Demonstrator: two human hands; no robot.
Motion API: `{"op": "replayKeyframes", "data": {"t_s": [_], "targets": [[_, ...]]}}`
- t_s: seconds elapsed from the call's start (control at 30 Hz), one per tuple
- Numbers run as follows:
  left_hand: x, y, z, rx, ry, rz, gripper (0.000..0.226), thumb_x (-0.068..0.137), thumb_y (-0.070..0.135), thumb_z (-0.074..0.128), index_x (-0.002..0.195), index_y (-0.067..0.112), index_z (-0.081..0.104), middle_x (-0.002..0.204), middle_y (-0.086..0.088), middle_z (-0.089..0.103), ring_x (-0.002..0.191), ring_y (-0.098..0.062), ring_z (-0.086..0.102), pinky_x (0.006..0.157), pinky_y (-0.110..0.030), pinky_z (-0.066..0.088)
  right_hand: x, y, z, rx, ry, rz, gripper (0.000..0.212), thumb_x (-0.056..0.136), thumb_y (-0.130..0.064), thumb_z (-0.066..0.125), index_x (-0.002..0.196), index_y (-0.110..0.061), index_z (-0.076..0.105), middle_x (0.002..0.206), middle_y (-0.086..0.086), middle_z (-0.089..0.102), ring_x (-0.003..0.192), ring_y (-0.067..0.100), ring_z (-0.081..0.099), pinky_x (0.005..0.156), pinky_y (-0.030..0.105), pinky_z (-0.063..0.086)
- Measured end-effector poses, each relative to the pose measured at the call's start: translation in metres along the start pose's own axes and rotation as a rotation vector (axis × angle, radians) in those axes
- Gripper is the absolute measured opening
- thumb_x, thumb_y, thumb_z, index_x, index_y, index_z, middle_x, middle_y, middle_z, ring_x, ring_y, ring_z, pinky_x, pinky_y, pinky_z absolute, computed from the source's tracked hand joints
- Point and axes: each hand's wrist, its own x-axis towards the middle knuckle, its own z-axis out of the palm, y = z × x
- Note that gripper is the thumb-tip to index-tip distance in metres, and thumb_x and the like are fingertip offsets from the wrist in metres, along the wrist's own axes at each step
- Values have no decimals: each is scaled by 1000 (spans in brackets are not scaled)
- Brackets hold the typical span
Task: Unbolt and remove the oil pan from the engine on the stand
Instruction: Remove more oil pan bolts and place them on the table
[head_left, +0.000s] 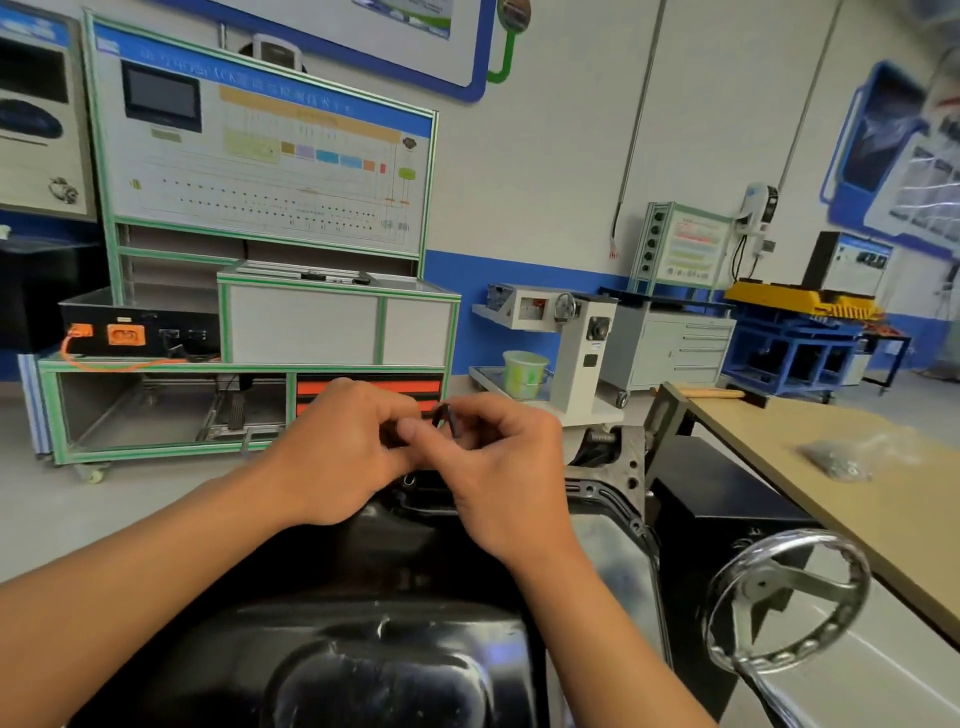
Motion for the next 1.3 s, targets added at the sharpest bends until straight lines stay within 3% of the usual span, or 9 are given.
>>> {"op": "replayKeyframes", "data": {"t_s": [0.1,0.23,0.37,0.53,0.7,0.87,1.03,1.17,1.3], "targets": [[-2,0,-3,46,8,-17,28,75,0,73,59,22,65,55,3,63,54,-13,57,54,-38,47,-5,-3,1,-24,-70,-100,21,71,-26,89,89,-24,77,63,-2,62,52,12,48,53,24,46],[-5,11,-4,-3,27,23,41,74,10,74,55,44,62,52,22,60,54,7,56,55,-6,38,-4,-4,0,-98,-66,-175,19,90,-26,72,90,-7,76,68,2,67,60,14,58,59,34,51],[-4,11,-3,-29,6,42,54,77,9,77,58,57,61,53,27,58,54,13,53,56,-3,36,-3,-5,-1,-159,-115,-190,28,98,-25,61,86,-2,72,74,13,68,70,29,62,66,46,48],[-5,0,-1,-83,-22,-26,14,80,17,80,71,26,74,66,5,70,61,-2,56,64,-28,50,-2,-3,-1,-28,-164,-124,34,104,-15,52,76,-2,67,63,-1,62,60,9,56,59,29,46],[-7,2,-2,-119,-88,-1,7,77,35,74,82,40,74,75,6,75,73,-18,72,79,-38,55,7,-1,-5,190,-307,75,53,103,-33,45,64,3,49,47,3,45,46,14,43,54,22,40],[-7,-1,-3,-148,-124,-30,18,85,21,76,84,38,77,79,17,76,79,3,70,78,-14,50,14,2,-6,347,-416,222,64,93,-47,47,78,15,53,41,0,40,39,15,44,56,21,43],[-8,2,-7,-242,-221,-70,20,89,19,73,88,38,79,88,13,77,92,0,71,90,-16,49,18,0,-9,373,-509,320,72,90,-53,47,92,19,56,39,0,41,38,17,52,50,24,41],[-12,2,-12,-188,-251,-54,34,90,18,72,71,47,75,75,17,74,75,5,66,79,-12,45,17,-4,-7,296,-580,333,59,91,-57,44,69,-5,57,38,0,36,34,16,51,53,29,43],[-12,3,-11,-149,-243,-54,47,85,5,74,60,45,70,67,19,71,67,5,64,69,-5,42,20,-8,-7,192,-611,369,56,91,-51,56,57,-6,55,36,2,39,29,14,41,53,24,41]]}}
